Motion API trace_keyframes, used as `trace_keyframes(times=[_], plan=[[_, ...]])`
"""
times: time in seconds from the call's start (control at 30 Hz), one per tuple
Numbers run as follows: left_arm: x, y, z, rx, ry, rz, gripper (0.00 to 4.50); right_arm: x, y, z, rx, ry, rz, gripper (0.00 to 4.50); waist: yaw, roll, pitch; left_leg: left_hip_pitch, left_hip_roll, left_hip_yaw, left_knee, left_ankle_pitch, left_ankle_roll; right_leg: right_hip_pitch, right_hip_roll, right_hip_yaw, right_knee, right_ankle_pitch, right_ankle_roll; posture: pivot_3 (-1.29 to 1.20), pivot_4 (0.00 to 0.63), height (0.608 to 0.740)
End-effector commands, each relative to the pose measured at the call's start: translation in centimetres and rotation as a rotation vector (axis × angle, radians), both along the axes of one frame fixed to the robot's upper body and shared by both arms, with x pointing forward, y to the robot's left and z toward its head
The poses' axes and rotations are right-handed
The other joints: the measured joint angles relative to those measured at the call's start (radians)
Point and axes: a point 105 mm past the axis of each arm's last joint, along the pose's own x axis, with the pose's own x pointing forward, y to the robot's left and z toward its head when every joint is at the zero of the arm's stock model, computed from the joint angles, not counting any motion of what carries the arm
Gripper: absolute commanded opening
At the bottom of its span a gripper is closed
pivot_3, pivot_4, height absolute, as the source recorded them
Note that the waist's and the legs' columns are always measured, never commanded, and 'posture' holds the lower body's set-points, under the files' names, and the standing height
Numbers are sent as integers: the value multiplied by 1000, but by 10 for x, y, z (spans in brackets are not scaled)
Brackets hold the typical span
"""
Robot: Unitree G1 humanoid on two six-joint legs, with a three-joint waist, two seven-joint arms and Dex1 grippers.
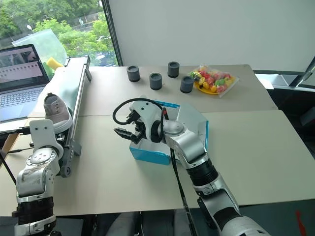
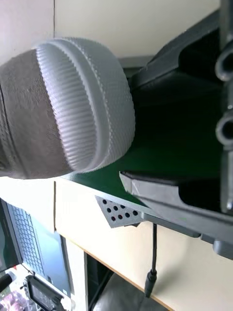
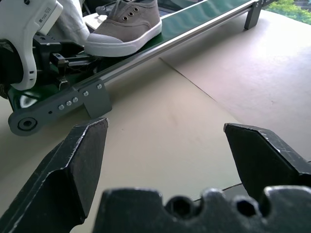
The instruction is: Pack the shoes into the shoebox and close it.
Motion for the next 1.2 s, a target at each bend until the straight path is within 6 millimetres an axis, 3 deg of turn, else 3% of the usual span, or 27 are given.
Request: trace_keyframes(times=[0.03, 0.1, 0.3, 0.97, 1.2], plan=[[-3, 4, 21, -29, -104, 30, 3829, -3, 2, 13, 16, -44, 15, 4500, 1, 0, 0, 0, 0, 0, 0, 0, 0, 0, 0, 0, 0, 0, 0, 0, 150, 740], [-4, 2, 21, -64, -122, 25, 4443, -3, 2, 13, 17, -44, 16, 4500, 1, 0, 0, 0, 0, 0, 0, 0, 0, 0, 0, 0, 0, 0, 0, 0, 150, 740], [-3, -6, 27, -101, -165, -8, 4443, -4, 4, 13, 20, -41, 24, 4500, -1, 0, 0, 0, 0, 0, 0, 0, 0, 0, 0, 0, 0, 0, 0, 0, 150, 740], [6, -4, 31, 229, -63, -56, 4443, -5, 4, 12, 31, -23, 14, 4500, -2, 0, 0, 0, 0, 0, 0, 0, 0, 0, 1, 0, 0, 0, 0, 0, 150, 740], [8, -6, 31, 268, -60, -67, 2255, -4, 3, 12, 32, -25, 5, 4500, -3, 0, 0, 0, 0, 0, 0, 0, 0, 0, 1, 0, 0, 0, 0, 0, 150, 740]])
